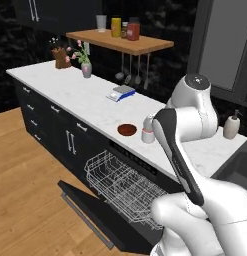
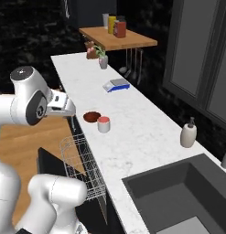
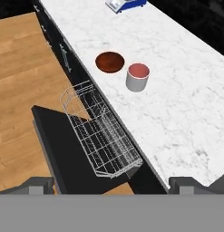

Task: Pick up the cup and bowl from the counter, place them in the dishwasher, and close the dishwasher door.

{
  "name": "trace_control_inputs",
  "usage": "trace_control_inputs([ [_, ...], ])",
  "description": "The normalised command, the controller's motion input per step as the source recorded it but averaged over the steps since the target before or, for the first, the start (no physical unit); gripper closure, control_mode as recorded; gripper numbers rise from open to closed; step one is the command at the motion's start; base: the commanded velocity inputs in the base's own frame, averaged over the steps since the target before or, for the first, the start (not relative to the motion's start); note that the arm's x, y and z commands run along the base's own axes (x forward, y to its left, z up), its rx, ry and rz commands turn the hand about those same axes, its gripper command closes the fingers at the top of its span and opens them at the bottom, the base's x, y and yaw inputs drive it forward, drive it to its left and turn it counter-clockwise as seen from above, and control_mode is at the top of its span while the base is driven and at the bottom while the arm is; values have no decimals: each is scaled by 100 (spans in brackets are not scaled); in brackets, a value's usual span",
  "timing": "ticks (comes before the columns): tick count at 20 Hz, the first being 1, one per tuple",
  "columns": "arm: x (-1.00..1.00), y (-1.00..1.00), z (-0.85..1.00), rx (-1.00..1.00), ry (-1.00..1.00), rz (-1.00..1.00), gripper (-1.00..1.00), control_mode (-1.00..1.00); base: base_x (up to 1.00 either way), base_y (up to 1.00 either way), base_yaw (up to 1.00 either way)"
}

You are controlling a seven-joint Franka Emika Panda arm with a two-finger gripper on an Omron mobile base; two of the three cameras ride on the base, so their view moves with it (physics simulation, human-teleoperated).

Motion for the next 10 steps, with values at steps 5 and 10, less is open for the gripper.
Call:
trace_control_inputs([
  [5,66,-34,-47,0,0,6,-100,-100,0,0,0],
  [10,68,-9,-48,0,0,6,-100,-100,0,0,0],
])
